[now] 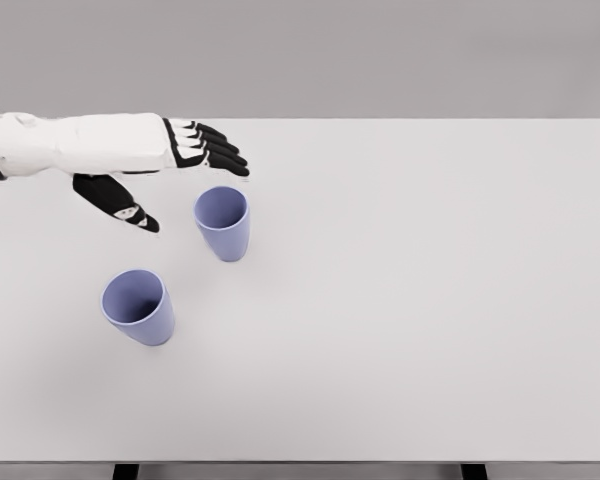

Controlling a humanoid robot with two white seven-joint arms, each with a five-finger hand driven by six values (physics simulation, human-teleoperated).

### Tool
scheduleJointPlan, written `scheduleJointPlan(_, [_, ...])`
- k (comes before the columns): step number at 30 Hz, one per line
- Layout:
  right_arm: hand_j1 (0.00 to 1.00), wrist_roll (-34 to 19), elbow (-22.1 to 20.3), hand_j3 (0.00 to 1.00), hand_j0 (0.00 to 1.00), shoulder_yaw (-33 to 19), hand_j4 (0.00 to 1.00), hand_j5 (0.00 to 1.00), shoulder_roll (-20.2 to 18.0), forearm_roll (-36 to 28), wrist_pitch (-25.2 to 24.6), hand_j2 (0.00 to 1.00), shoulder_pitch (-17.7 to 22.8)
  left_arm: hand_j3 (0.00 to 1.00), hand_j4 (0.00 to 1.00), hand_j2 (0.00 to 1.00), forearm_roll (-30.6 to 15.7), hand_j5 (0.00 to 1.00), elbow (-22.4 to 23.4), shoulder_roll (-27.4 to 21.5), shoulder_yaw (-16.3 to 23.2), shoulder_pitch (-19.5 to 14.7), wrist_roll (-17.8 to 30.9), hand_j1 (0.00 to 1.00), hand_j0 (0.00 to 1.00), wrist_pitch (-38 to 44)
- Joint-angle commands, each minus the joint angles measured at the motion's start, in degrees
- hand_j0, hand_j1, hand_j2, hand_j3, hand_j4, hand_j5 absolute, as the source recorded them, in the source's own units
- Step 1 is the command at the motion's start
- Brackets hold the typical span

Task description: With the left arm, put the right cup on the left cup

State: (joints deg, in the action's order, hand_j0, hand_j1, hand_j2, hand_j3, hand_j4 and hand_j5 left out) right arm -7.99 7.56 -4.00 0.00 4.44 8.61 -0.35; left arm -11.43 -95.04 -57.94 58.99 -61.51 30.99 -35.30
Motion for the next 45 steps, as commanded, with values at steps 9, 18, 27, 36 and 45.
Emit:
scheduleJointPlan(9, [1.0,0.0,0.4,1.0,1.0,-0.2,1.0,1.0,0.0,0.0,-0.1,1.0,0.4,1.0,1.0,1.0,-0.3,1.0,10.9,4.5,5.2,-3.2,-0.1,1.0,1.0,0.3])
scheduleJointPlan(18, [1.0,0.1,0.4,1.0,1.0,0.0,1.0,1.0,0.0,0.0,0.0,1.0,0.4,1.0,1.0,1.0,0.8,1.0,9.4,7.8,7.6,-2.4,-0.6,1.0,1.0,0.3])
scheduleJointPlan(27, [1.0,0.1,0.4,1.0,1.0,0.0,1.0,1.0,0.0,0.0,0.0,1.0,0.4,1.0,1.0,1.0,2.2,1.0,18.0,11.4,7.6,-0.2,-0.5,1.0,1.0,0.3])
scheduleJointPlan(36, [1.0,0.1,0.4,1.0,1.0,0.0,1.0,1.0,0.0,0.0,0.0,1.0,0.4,1.0,1.0,1.0,4.4,1.0,20.2,14.4,7.5,1.5,-0.5,1.0,1.0,0.3])
scheduleJointPlan(45, [1.0,0.0,0.4,1.0,1.0,0.0,1.0,1.0,0.0,0.0,0.0,1.0,0.4,1.0,1.0,1.0,4.3,1.0,20.2,15.0,7.5,1.6,-0.6,1.0,1.0,0.3])
